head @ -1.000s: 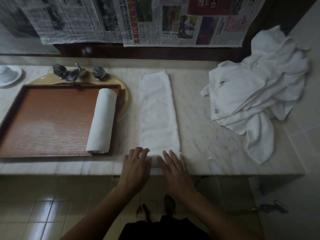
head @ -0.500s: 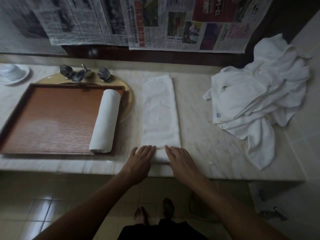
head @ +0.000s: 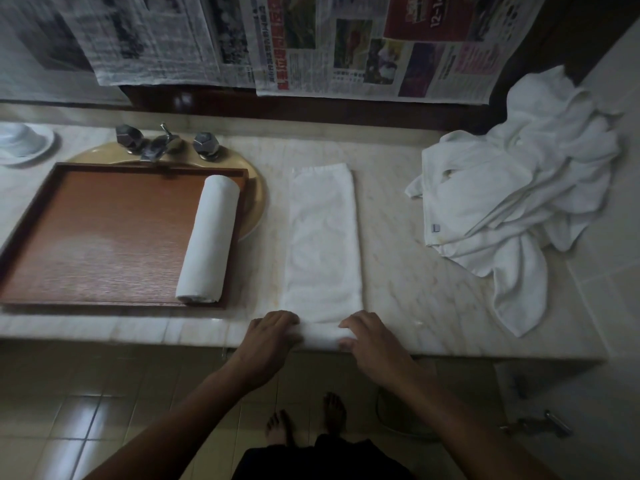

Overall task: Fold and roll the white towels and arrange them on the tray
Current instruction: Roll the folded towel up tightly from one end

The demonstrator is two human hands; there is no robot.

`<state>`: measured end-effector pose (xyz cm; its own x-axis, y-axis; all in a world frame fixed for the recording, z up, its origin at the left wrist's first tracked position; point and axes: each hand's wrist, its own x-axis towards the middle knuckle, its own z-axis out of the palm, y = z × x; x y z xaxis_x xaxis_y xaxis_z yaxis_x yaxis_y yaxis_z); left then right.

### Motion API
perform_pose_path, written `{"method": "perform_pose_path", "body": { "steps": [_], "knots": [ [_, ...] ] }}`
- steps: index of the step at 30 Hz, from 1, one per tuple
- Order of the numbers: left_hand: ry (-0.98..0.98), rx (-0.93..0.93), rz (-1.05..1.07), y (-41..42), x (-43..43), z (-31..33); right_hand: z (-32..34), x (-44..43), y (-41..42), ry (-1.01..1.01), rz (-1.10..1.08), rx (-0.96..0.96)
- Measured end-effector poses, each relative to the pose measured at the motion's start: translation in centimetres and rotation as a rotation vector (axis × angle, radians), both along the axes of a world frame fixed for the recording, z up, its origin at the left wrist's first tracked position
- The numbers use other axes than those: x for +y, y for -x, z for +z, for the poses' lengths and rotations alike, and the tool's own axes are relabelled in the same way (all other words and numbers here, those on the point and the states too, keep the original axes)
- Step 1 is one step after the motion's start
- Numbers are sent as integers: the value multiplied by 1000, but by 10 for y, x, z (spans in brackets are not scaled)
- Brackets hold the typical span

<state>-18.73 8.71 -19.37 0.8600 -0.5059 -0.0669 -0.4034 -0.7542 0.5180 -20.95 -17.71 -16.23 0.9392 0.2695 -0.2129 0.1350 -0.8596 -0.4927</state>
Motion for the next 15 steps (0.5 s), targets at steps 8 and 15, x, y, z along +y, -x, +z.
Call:
{"method": "perform_pose_path", "body": {
  "steps": [8, 15],
  "knots": [
    [-198, 181, 61, -25, -7, 6, -7, 34, 27, 150, 43, -369],
    [-175, 53, 227, -19, -21, 16, -31, 40, 35, 299, 126, -288]
  ]
}}
